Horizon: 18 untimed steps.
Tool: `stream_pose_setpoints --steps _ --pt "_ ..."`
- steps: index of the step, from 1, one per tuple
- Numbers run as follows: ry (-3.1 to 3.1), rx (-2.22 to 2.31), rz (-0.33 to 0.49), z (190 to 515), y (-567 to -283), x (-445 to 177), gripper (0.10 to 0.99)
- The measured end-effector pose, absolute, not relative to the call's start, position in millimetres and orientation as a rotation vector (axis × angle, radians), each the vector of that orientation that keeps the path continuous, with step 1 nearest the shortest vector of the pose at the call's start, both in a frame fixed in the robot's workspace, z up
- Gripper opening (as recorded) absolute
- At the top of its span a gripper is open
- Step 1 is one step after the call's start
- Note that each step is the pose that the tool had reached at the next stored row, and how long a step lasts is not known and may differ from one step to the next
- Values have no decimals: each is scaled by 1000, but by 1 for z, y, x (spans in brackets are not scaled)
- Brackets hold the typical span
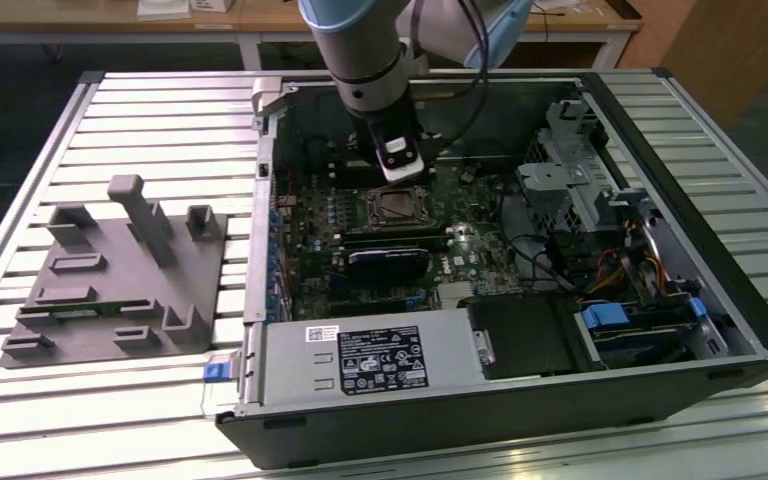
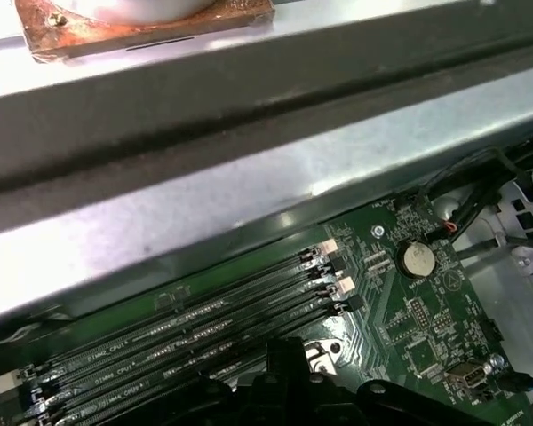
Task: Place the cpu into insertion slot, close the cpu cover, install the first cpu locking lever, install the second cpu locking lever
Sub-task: 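Install the first cpu locking lever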
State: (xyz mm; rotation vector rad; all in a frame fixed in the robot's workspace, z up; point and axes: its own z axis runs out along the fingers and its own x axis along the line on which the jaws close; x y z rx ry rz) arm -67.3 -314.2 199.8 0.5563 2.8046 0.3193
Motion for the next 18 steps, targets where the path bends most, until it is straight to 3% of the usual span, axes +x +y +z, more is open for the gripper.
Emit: stream_pose_setpoints --steps 18 --pt "2784 546 303 196 -306 -72 106"
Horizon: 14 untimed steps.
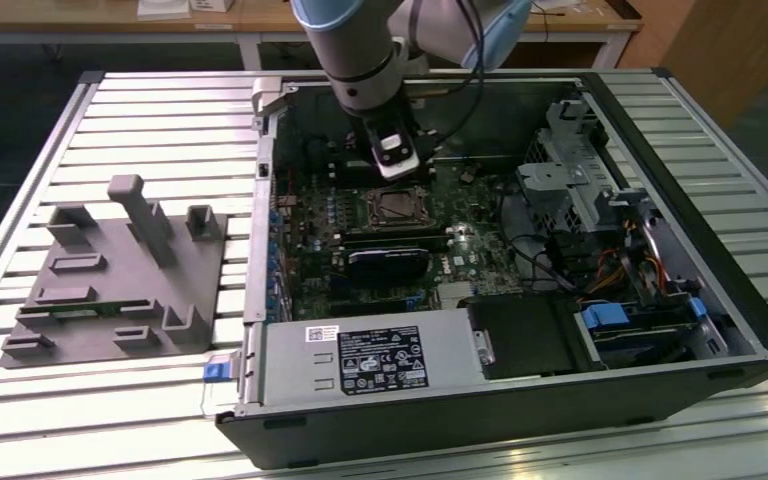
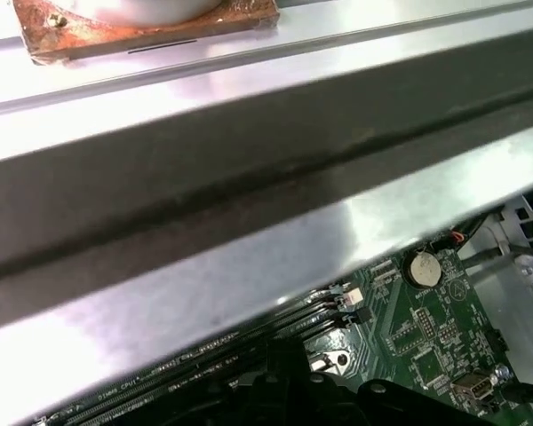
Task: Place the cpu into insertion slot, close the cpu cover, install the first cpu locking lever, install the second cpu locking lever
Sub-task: 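Install the first cpu locking lever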
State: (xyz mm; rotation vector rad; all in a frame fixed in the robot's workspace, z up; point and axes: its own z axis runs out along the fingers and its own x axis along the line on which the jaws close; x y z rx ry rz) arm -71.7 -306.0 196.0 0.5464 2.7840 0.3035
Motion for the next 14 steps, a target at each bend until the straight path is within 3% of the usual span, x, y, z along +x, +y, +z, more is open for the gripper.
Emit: stream_pose_setpoints --steps 14 --pt "2770 534 258 190 -306 -74 106"
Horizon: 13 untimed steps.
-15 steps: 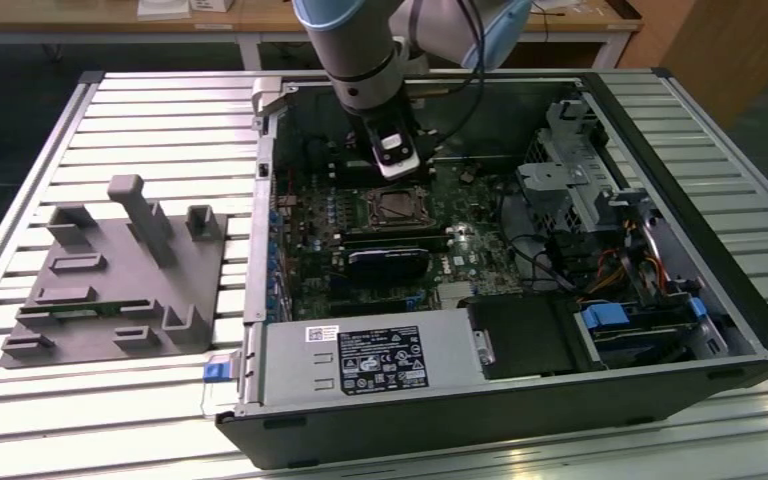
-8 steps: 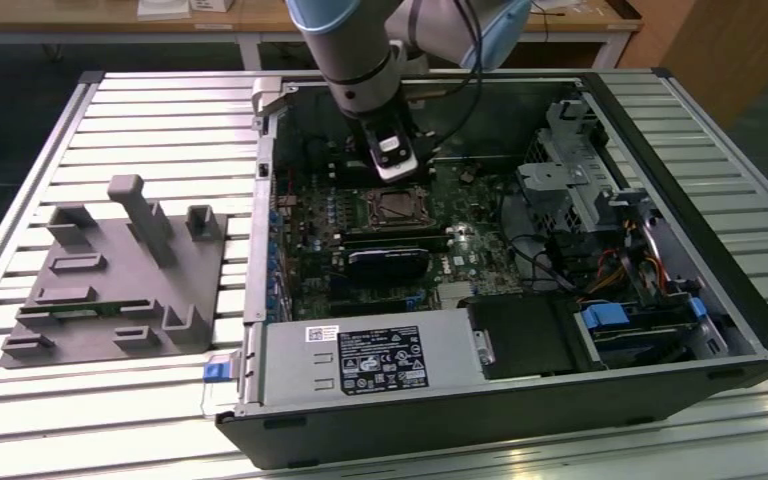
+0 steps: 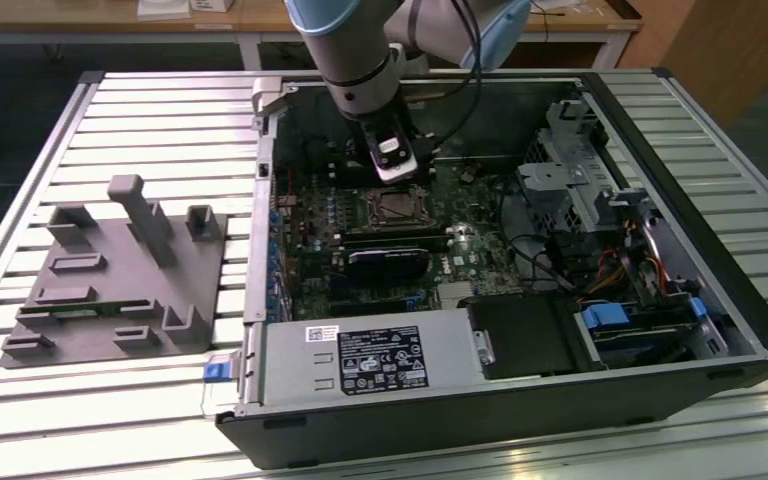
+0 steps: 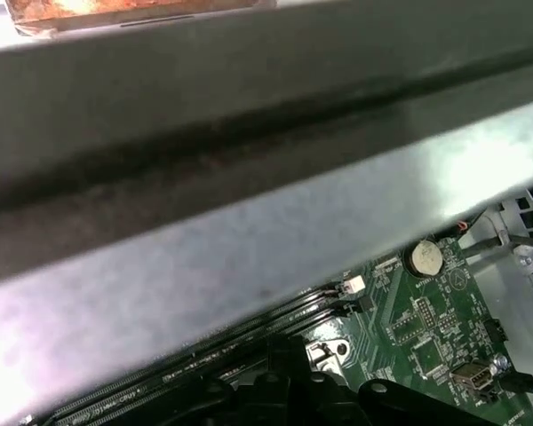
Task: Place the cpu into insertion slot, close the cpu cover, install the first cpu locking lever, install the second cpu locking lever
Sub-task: 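Install the first cpu locking lever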
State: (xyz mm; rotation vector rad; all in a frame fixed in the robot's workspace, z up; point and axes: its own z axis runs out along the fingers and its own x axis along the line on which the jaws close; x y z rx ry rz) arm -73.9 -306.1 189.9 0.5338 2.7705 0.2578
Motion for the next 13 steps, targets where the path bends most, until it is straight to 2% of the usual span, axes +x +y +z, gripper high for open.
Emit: stream_pose_setpoints --steps 13 --pt "2770 535 261 199 -306 -74 106"
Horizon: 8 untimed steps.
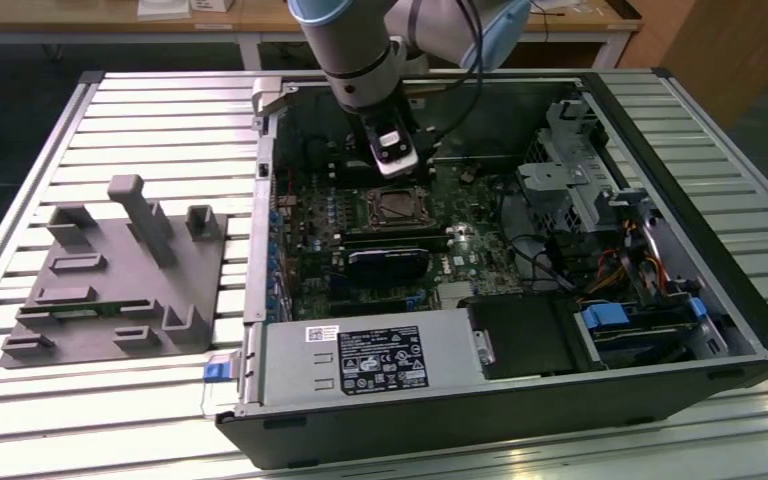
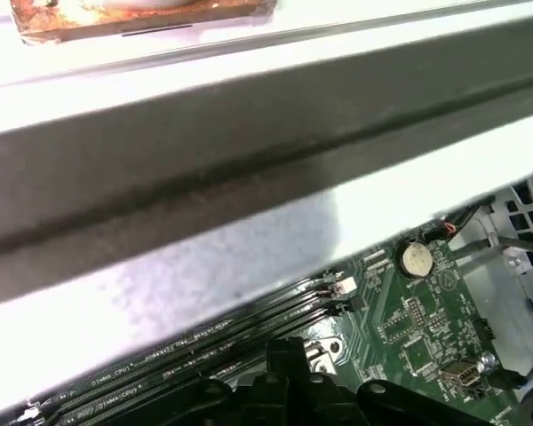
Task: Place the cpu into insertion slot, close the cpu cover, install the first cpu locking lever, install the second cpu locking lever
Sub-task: 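Install the first cpu locking lever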
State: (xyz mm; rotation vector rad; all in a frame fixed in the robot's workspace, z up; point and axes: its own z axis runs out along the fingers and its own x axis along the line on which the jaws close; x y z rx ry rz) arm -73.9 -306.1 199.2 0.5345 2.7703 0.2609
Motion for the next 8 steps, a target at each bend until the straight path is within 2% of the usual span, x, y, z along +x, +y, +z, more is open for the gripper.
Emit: stream_pose_setpoints --steps 8 --pt "2770 536 271 200 -303 -74 106"
